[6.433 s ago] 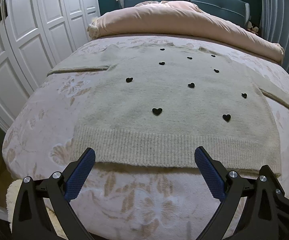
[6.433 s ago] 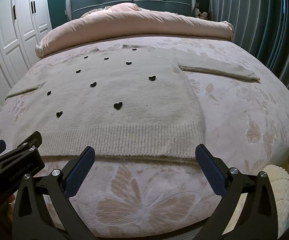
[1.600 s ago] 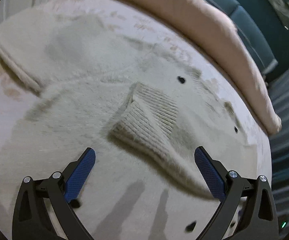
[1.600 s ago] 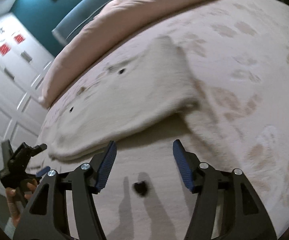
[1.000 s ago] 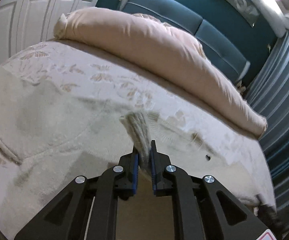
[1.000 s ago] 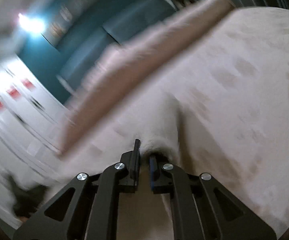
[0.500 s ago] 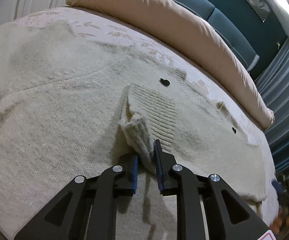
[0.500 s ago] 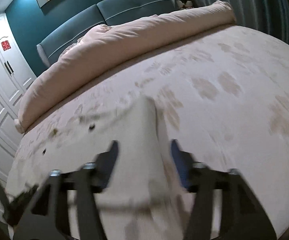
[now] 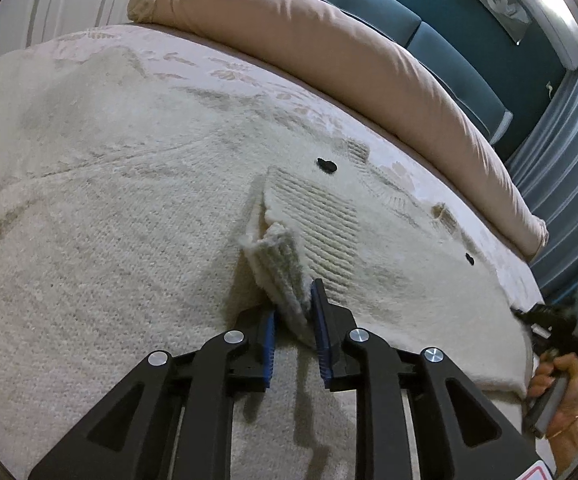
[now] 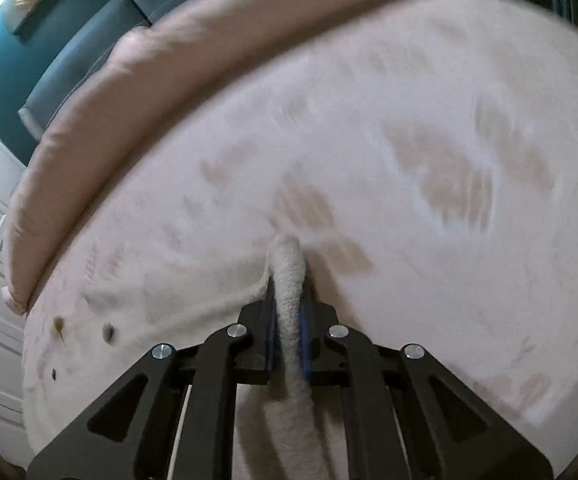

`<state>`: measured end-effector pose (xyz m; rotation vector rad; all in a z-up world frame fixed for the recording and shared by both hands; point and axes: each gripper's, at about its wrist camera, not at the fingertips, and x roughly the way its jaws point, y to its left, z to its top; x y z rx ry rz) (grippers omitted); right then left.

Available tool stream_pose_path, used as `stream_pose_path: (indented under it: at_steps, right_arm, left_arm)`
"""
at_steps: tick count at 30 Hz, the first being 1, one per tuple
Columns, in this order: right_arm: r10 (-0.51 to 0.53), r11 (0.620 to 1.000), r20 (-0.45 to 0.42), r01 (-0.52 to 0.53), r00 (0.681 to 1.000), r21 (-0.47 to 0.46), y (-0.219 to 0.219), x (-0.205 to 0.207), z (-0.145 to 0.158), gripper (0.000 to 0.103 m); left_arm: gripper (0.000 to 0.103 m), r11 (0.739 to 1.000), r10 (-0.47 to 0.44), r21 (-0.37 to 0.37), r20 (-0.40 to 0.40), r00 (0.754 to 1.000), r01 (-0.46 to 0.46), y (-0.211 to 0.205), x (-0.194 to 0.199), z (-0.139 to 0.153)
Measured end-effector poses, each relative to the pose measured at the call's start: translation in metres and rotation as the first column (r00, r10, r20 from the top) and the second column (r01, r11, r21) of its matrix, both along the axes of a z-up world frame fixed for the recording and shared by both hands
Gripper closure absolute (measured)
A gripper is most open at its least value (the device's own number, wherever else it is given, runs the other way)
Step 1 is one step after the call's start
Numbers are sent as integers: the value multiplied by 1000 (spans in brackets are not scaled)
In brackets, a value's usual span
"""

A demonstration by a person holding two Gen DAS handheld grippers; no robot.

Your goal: Fold small clothes

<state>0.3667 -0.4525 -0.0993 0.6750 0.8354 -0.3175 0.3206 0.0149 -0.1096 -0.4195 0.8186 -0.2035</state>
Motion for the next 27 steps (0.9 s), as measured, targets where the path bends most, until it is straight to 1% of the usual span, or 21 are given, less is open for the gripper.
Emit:
stream_pose_path:
  at_steps: [3, 4, 5, 6, 7, 8, 9, 11, 12, 14, 16, 18, 19, 20, 21, 23, 24, 27]
  right_arm:
    - [45, 998, 11, -45, 999, -33, 8, 0, 21, 93]
    - [66, 997, 49, -64, 997, -52, 15, -8, 35, 90]
    - [81, 995, 84, -76, 993, -66, 20, -19, 45, 88]
    - [91, 993, 106, -82, 990, -88, 26, -32, 54, 82]
    - [104, 989, 116, -91, 988, -114, 34, -52, 61, 66]
    - [109, 988, 121, -95, 987, -119, 38, -70, 62, 57]
    - [111, 989, 127, -96, 986, -113, 41, -82, 60, 51]
    - [132, 989, 125, -122, 983, -85, 47, -112, 50, 51]
    - [150, 987, 92, -143, 984, -77, 52, -120, 41, 51]
    - [190, 979, 26, -188, 981, -75, 62, -121, 29, 51]
    - [222, 974, 13, -221, 975, -58, 65, -120, 24, 81]
    - [199, 979, 49, -197, 979, -46, 63, -126, 33, 86]
    - [179, 983, 85, -175, 980, -53, 61, -132, 43, 88]
    - [167, 985, 98, -161, 981, -64, 59, -135, 46, 88]
    - [159, 985, 92, -152, 983, -76, 59, -136, 45, 88]
    - [155, 983, -28, -157, 987, -94, 61, -126, 13, 88]
    - [144, 986, -16, -145, 989, -84, 58, -124, 6, 88]
    - [108, 993, -21, -109, 994, -41, 57, -121, 22, 86]
  left_arm:
    - [83, 1000, 1, 11, 0, 1000, -1, -1, 1, 0]
    - [83, 1000, 1, 12, -1, 1000, -1, -1, 1, 0]
    - [83, 1000, 1, 14, 0, 1000, -1, -1, 1, 0]
    - [83, 1000, 2, 16, -1, 1000, -2, -1, 1, 0]
    - [83, 1000, 1, 15, -1, 1000, -1, -1, 1, 0]
    - [83, 1000, 1, 14, -1, 1000, -1, -1, 1, 0]
    - [83, 1000, 1, 13, -1, 1000, -1, -1, 1, 1]
    - [83, 1000, 2, 17, -1, 1000, -2, -2, 1, 1]
    - [83, 1000, 2, 19, -2, 1000, -2, -2, 1, 0]
    - [83, 1000, 3, 26, -4, 1000, -3, -3, 2, 1]
    - [83, 999, 5, 41, -8, 1000, -4, -4, 3, 2]
    - [83, 998, 6, 61, -12, 1000, -5, -7, 3, 3]
    - [83, 997, 7, 77, -14, 1000, -6, -9, 3, 4]
    - [83, 996, 7, 92, -14, 1000, -6, -11, 4, 5]
    - [83, 995, 6, 102, -14, 1000, -5, -12, 4, 5]
    - [83, 993, 4, 116, -16, 1000, -3, -14, 4, 6]
    - [83, 992, 5, 123, -19, 1000, -2, -14, 5, 7]
    - [83, 987, 5, 159, -23, 1000, -1, -18, 5, 9]
